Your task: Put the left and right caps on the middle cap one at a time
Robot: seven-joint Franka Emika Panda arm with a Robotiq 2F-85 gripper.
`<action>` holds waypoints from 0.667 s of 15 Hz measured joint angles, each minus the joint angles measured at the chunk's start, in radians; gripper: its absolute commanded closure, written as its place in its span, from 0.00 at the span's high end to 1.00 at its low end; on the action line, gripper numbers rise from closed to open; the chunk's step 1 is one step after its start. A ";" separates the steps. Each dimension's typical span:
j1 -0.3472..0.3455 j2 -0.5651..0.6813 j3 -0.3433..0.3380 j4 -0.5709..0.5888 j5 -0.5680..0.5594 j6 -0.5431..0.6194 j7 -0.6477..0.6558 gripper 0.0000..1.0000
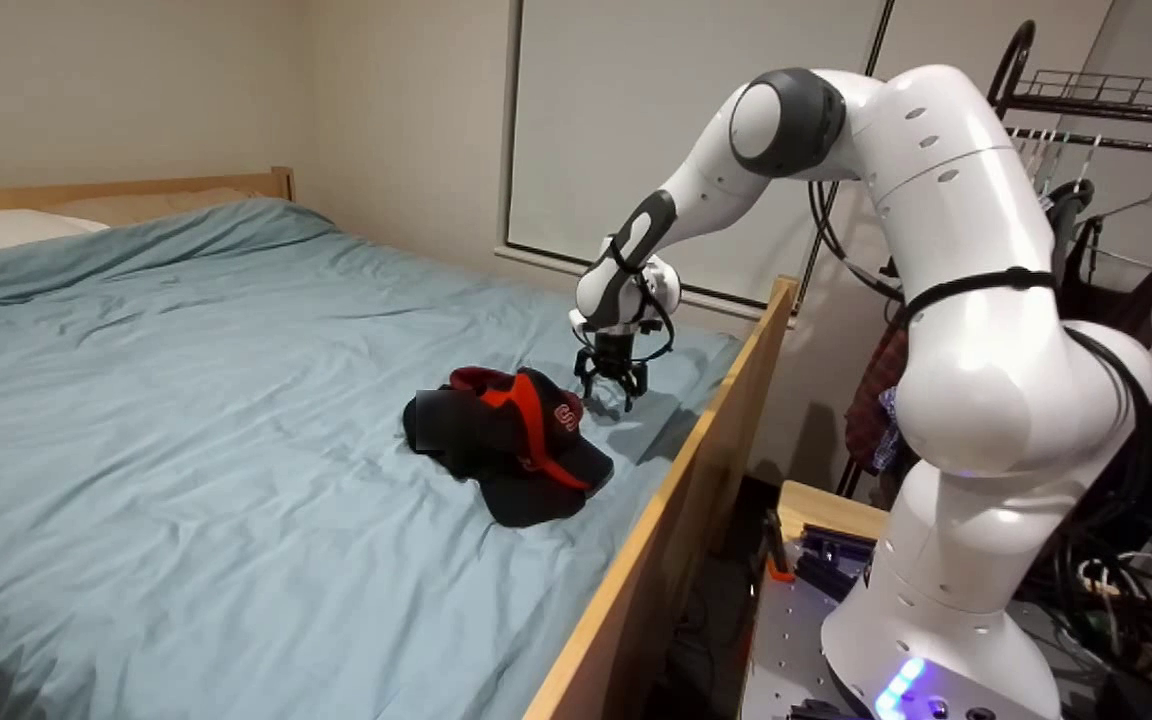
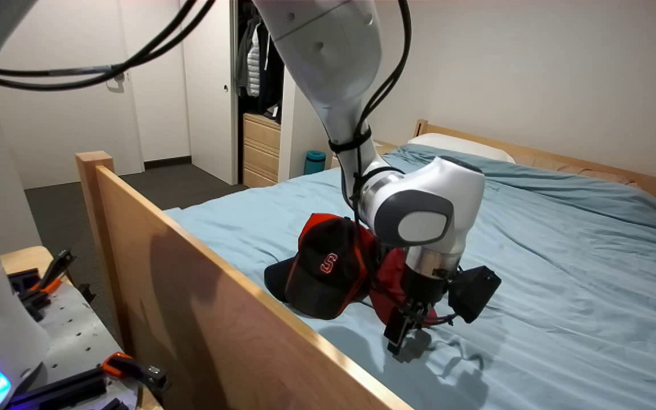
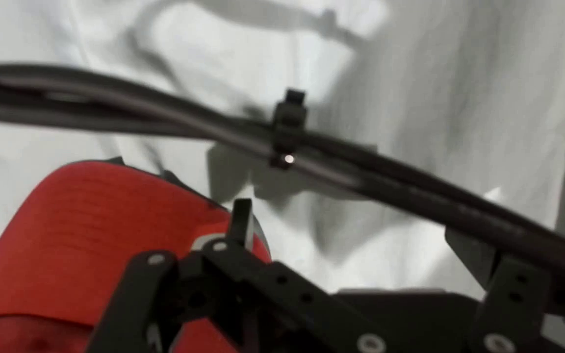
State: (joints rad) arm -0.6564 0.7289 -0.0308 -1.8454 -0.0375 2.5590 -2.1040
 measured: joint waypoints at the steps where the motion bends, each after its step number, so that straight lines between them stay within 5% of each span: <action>1: -0.021 0.020 0.017 0.010 0.029 0.019 -0.021 1.00; 6: -0.176 0.086 0.187 0.055 0.207 0.069 -0.147 1.00; 10: -0.255 0.110 0.274 0.065 0.235 0.076 -0.269 1.00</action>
State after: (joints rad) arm -0.9109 0.8391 0.2431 -1.7809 0.1976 2.6351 -2.3727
